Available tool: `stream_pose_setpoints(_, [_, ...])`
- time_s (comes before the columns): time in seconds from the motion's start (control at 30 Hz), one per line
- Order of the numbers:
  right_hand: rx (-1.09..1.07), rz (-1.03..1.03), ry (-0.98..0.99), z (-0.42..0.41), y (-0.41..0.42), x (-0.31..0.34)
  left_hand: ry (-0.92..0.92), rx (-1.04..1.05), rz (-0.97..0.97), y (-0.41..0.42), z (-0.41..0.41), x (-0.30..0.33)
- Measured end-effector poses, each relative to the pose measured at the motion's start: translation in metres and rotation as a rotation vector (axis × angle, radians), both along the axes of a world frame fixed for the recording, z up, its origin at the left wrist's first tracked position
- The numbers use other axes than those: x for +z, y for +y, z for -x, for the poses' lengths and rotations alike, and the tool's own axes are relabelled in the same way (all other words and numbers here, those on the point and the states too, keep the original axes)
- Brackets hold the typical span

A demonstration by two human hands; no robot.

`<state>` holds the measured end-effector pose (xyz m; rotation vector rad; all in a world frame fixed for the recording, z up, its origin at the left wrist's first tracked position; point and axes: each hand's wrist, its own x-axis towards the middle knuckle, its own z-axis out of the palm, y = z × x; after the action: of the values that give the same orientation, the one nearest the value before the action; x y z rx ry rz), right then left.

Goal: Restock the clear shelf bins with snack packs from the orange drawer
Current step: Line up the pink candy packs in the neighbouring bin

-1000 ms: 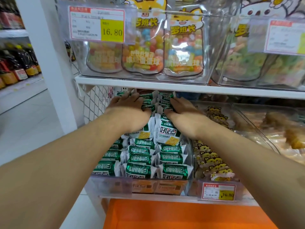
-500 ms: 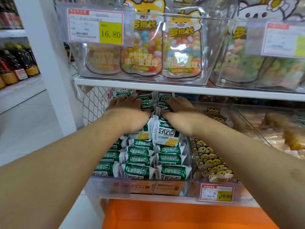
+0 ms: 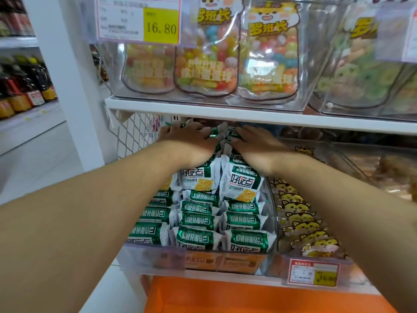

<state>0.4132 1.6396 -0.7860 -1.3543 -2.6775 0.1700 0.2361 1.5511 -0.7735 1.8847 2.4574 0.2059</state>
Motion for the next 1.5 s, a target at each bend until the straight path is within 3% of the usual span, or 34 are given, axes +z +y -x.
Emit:
stream_pose_setpoints(0.23, [0.016, 0.004, 0.006, -0.004, -0.011, 0.004, 0.007, -0.005, -0.016, -0.007, -0.001, 0.004])
stream_pose_setpoints(0.4, [-0.059, 0.054, 0.202, -0.012, -0.037, 0.014, -0.006, 0.003, -0.082, -0.017, 0.001, 0.004])
stream_pose_setpoints(0.6, [-0.008, 0.063, 0.092, -0.013, -0.08, 0.017, -0.057, 0.091, -0.012, -0.035, 0.0, -0.005])
stream_pose_setpoints(0.9, [-0.004, -0.088, 0.032, -0.002, -0.081, 0.008, -0.053, 0.087, -0.085, -0.041, 0.0, -0.018])
stream_pose_setpoints(1.13, [0.043, -0.035, 0.25, -0.029, -0.107, 0.021, -0.157, -0.016, -0.297, -0.081, -0.005, -0.008])
stream_pose_setpoints(1.3, [0.12, -0.119, 0.034, -0.046, -0.125, 0.021, -0.214, -0.049, -0.375, -0.13, -0.02, -0.019])
stream_pose_setpoints(1.5, [0.063, -0.223, 0.003, -0.043, -0.125, 0.018, -0.197, -0.03, -0.345, -0.154, -0.019, -0.022])
